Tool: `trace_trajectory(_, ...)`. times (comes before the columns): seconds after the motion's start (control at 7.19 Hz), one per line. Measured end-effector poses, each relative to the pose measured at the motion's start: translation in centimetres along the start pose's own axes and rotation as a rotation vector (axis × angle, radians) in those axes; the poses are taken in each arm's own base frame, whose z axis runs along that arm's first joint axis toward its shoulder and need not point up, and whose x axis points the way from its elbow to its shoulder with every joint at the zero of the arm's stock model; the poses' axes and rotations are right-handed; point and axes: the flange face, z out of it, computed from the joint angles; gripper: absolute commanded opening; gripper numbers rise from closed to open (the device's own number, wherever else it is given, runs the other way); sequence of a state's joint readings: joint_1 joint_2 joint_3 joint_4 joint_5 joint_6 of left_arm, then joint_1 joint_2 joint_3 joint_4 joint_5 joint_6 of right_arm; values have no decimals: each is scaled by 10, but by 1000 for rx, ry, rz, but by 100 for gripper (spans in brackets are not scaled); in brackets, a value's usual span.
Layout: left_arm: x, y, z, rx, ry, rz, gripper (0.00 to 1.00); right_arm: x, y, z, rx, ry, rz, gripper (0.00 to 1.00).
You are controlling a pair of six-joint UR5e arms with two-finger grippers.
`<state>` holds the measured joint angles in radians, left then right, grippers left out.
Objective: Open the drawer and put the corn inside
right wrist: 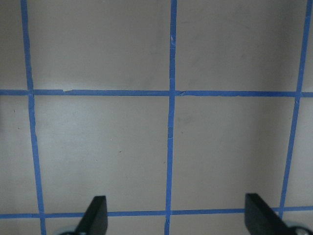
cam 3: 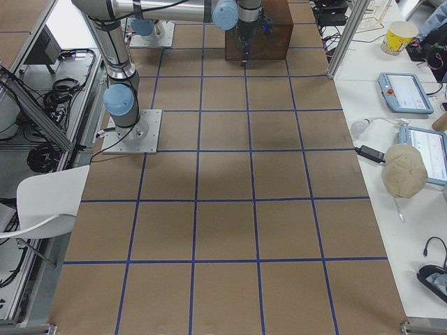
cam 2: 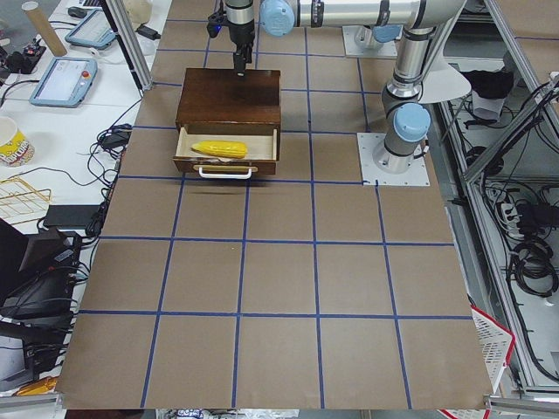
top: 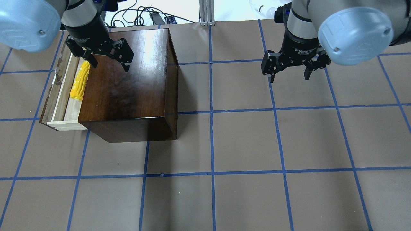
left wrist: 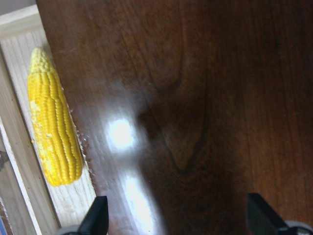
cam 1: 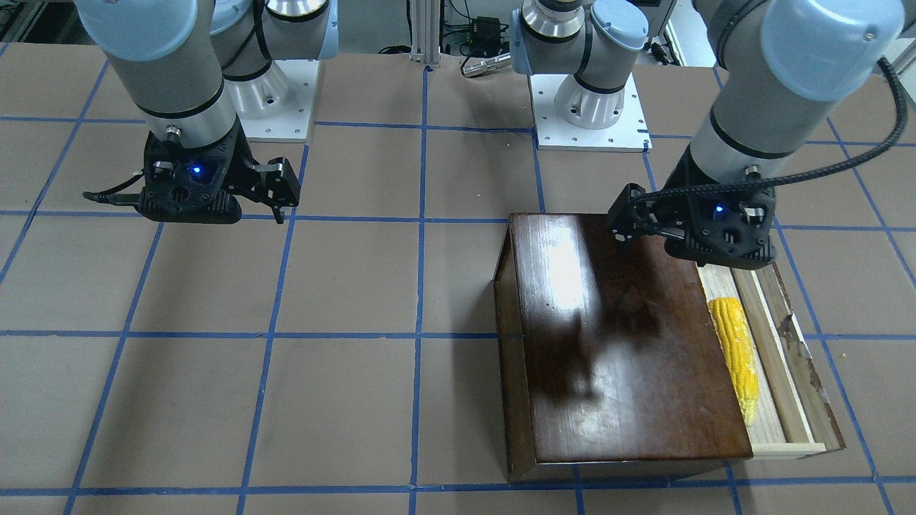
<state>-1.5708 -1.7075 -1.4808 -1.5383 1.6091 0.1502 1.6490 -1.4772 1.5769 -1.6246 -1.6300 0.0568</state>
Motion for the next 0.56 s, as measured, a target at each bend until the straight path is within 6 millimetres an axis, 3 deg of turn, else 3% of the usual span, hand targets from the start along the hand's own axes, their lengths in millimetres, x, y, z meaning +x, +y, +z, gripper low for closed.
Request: trace_trajectory(0.56, 10, 31, 4, -10, 34, -23, 100, 0, 0, 0, 0, 1, 0, 100)
